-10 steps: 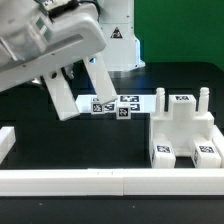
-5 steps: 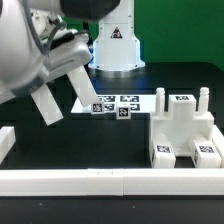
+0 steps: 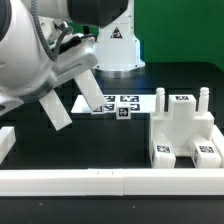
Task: Assemble chair
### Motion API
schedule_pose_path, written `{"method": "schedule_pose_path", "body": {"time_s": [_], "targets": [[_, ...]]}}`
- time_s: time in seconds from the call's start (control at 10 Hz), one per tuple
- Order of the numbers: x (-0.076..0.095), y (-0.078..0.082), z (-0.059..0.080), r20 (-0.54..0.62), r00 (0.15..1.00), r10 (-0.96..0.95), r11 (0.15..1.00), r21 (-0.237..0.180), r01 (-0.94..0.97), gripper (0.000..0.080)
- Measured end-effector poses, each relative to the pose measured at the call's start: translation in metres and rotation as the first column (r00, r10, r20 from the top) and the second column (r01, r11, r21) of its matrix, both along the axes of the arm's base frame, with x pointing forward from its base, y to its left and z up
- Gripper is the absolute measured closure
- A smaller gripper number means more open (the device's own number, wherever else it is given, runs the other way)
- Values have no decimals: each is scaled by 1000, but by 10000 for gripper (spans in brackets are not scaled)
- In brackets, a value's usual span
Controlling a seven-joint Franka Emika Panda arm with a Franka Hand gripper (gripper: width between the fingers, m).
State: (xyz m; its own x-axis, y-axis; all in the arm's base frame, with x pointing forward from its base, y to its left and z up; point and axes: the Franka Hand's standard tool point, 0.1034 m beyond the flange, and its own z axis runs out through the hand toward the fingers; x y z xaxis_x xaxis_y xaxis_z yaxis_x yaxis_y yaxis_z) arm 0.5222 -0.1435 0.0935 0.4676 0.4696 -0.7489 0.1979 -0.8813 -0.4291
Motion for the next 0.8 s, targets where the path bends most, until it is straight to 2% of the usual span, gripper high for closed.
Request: {"method": "schedule_pose_path", "body": {"time_s": [0.1,0.2,0.3,0.6,0.8], "targets": [[-6,1,-2,-33,997,-67,997,44,69,517],[-14,-5,2,-53,991,-122,992,7,122,517],[-26,-4,7,-100,981,-169,986,-8,169,517],[-20,-2,2,-63,988,-144,990,-7,143,517],[-8,3,-5,55,998,-37,998,-45,39,517]]}}
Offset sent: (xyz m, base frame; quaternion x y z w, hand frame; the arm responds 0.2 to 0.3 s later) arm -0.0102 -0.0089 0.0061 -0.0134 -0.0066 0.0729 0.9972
